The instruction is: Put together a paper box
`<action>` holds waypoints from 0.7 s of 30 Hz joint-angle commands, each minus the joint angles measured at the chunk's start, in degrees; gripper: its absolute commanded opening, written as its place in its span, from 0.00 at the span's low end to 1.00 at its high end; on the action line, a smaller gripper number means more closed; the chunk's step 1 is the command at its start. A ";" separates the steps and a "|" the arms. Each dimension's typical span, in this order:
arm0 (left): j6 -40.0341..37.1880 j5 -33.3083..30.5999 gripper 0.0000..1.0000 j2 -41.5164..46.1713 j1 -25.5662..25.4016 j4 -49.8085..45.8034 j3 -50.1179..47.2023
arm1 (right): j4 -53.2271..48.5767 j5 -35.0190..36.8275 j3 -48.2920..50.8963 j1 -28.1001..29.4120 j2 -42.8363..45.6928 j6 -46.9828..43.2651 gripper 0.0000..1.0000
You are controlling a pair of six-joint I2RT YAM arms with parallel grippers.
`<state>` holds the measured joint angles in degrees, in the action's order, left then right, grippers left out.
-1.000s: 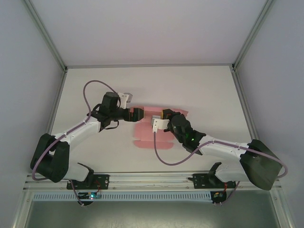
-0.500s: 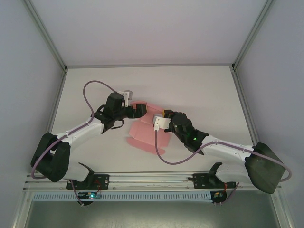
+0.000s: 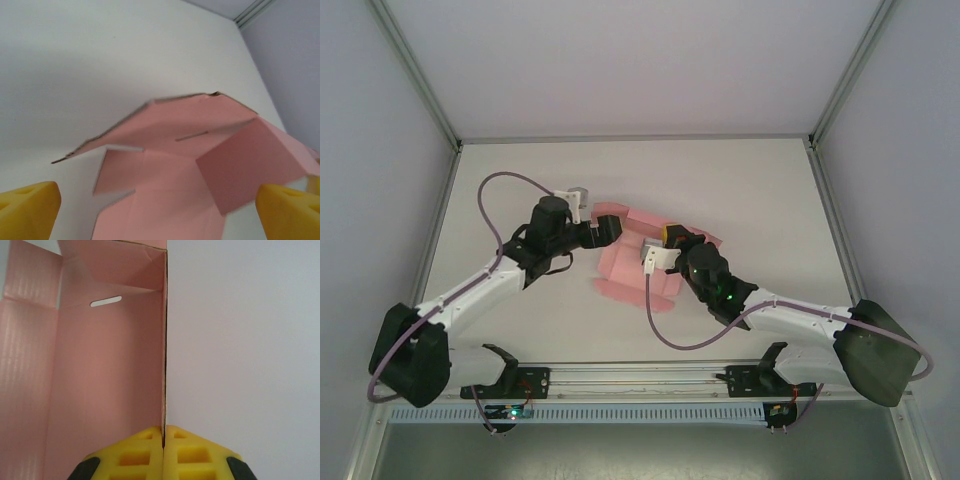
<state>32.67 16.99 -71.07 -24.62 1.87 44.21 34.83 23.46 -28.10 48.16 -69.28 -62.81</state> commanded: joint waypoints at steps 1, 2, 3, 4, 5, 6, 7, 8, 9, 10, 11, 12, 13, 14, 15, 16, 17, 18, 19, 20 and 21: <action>0.72 6.87 1.00 3.06 3.69 2.30 -4.79 | -1.33 -3.27 -0.80 -1.17 2.66 3.79 0.00; 0.65 8.23 1.00 3.92 4.22 3.82 -6.08 | -4.09 -5.29 -1.52 -1.93 3.62 6.16 0.00; 0.65 8.08 1.00 4.54 4.41 4.35 -7.02 | -4.92 -6.62 -1.69 -2.60 4.00 7.78 0.00; 0.40 8.27 1.00 4.88 4.45 4.98 -7.73 | -4.95 -7.52 -1.56 -3.02 4.45 8.86 0.00; 0.24 8.35 1.00 4.97 4.56 5.82 -8.44 | -5.10 -8.16 -1.35 -3.40 5.01 9.52 0.00; 0.45 8.44 1.00 4.74 4.67 6.73 -8.82 | -5.27 -8.71 -1.19 -3.64 5.35 10.08 0.00; 0.62 8.94 1.00 4.18 4.84 8.34 -9.25 | -6.44 -9.41 -1.33 -3.90 5.76 10.41 0.00; 1.20 9.13 0.96 3.22 4.93 10.42 -9.41 | -8.13 -10.13 -1.76 -4.08 6.06 11.07 0.00; 1.74 9.87 0.89 2.07 5.09 12.23 -9.36 | -9.69 -10.70 -2.11 -4.21 6.21 11.66 0.00; 2.65 10.90 0.80 0.67 5.27 14.50 -9.31 | -10.57 -10.97 -2.30 -4.22 6.18 12.26 0.00; 4.18 12.14 0.71 -1.13 5.38 17.42 -9.31 | -10.98 -11.24 -2.43 -4.28 6.17 12.99 0.00; 5.09 13.99 0.69 -2.75 5.45 20.68 -9.37 | -11.22 -11.58 -2.31 -4.27 6.09 13.61 0.00; 5.91 15.43 0.69 -4.51 5.42 24.03 -9.38 | -11.36 -11.99 -2.27 -4.30 6.09 14.14 0.00; 6.38 15.94 0.69 -5.86 5.40 26.11 -9.20 | -11.36 -12.12 -2.23 -4.33 6.00 14.63 0.00; 6.13 16.25 0.69 -7.03 5.49 27.74 -8.91 | -11.36 -12.36 -2.23 -4.39 5.91 14.94 0.00; 5.75 15.93 0.69 -8.25 5.46 28.93 -8.57 | -11.36 -12.43 -2.23 -4.48 5.82 15.31 0.00; 5.49 15.33 0.68 -9.23 5.54 29.28 -8.23 | -11.36 -12.49 -2.31 -4.58 5.68 15.47 0.00; 5.11 15.38 0.66 -10.14 5.56 29.64 -7.79 | -11.41 -12.41 -2.47 -4.65 5.74 15.64 0.00; 5.15 15.58 0.63 -11.02 5.55 29.86 -7.44 | -11.79 -12.48 -2.64 -4.82 5.74 15.83 0.00; 5.45 15.92 0.59 -11.73 5.50 30.26 -7.25 | -12.10 -12.51 -2.84 -4.92 5.74 16.02 0.00; 5.51 16.74 0.55 -12.26 5.50 30.85 -7.19 | -12.25 -12.50 -2.97 -5.16 5.74 16.29 0.00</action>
<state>38.02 31.24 -82.19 -19.75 25.85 35.11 22.72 12.51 -29.10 43.66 -63.90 -49.08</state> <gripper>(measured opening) 0.567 0.050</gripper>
